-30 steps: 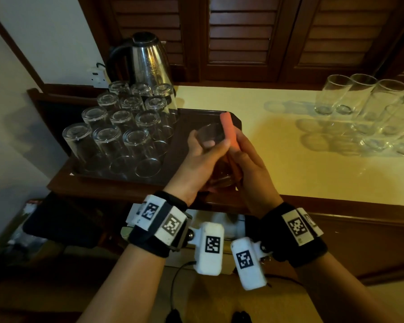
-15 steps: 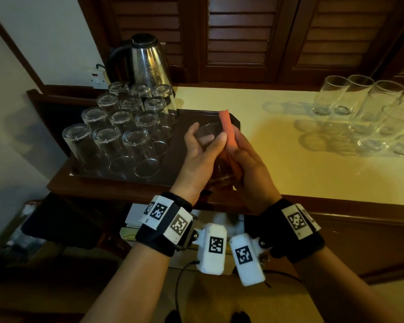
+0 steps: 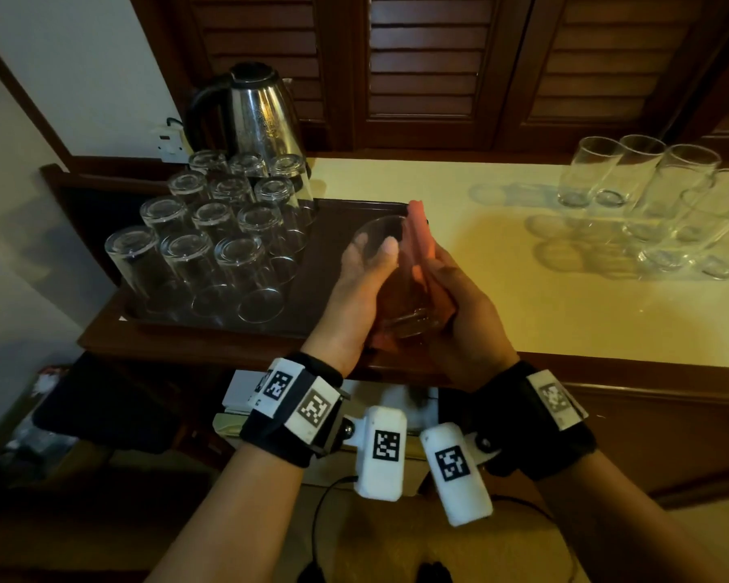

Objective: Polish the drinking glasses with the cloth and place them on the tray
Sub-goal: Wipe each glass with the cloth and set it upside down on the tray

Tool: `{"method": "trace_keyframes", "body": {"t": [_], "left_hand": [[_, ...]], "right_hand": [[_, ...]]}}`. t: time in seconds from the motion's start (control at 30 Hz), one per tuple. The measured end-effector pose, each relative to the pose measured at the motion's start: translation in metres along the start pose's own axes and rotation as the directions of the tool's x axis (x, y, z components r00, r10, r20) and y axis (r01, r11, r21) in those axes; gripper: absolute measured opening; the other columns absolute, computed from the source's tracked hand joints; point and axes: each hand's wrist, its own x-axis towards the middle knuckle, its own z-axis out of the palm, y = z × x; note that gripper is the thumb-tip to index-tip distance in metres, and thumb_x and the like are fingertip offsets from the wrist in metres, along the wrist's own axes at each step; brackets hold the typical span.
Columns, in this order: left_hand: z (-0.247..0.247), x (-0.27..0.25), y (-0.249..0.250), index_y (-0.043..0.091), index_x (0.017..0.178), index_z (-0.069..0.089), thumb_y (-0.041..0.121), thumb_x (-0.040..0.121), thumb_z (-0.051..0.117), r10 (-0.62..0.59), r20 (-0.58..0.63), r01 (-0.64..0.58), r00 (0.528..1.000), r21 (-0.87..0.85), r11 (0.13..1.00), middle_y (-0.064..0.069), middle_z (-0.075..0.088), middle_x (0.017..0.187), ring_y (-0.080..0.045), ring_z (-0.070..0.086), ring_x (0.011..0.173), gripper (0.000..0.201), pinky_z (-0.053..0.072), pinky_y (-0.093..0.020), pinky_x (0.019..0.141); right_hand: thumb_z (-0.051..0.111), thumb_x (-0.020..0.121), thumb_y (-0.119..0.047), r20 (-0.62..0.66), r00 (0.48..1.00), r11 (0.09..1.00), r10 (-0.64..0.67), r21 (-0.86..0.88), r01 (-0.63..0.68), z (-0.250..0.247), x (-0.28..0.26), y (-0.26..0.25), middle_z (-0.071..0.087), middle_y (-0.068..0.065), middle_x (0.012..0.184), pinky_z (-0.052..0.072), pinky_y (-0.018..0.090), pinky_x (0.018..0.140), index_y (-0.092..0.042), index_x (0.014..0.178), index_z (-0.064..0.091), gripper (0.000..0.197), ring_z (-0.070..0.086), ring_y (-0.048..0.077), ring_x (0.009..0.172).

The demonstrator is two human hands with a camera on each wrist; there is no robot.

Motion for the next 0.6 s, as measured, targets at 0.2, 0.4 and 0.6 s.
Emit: {"method": "trace_keyframes", "body": {"t": [0.2, 0.4, 0.6], "left_hand": [[-0.001, 0.007, 0.002, 0.02, 0.158, 0.015, 0.027, 0.101, 0.054, -0.03, 0.016, 0.029, 0.999, 0.082, 0.996, 0.005, 0.064, 0.121, -0.018, 0.057, 0.124, 0.069, 0.043, -0.045, 0.111], [-0.003, 0.005, -0.004, 0.029, 0.154, 0.022, 0.056, 0.086, 0.068, -0.019, 0.043, 0.02, 0.999, -0.011, 1.0, -0.005, 0.06, 0.134, -0.024, 0.058, 0.125, 0.087, 0.049, -0.049, 0.104], [-0.007, 0.006, 0.009, 0.016, 0.144, 0.041, 0.013, 0.095, 0.059, -0.049, 0.037, 0.054, 0.998, -0.171, 0.984, -0.008, 0.067, 0.116, -0.019, 0.068, 0.099, 0.052, 0.055, -0.039, 0.09]], "right_hand": [[0.037, 0.107, -0.017, -0.067, 0.996, 0.986, -0.059, -0.157, 0.048, -0.007, 0.001, 0.007, 0.062, 0.013, 0.137, 0.056, 0.044, 0.094, -0.022, 0.152, 0.04, 0.045, 0.063, 0.033, 0.121], [0.044, 0.104, -0.029, -0.042, 0.995, 0.992, 0.087, 0.092, -0.082, -0.005, 0.005, 0.007, 0.071, 0.013, 0.116, 0.059, 0.04, 0.078, -0.018, 0.144, 0.051, 0.042, 0.072, 0.025, 0.093], [0.037, 0.108, -0.02, -0.068, 0.997, 0.995, -0.033, -0.098, 0.026, -0.008, 0.006, 0.0, 0.063, 0.011, 0.135, 0.058, 0.033, 0.082, -0.02, 0.15, 0.043, 0.043, 0.065, 0.028, 0.118]]}}
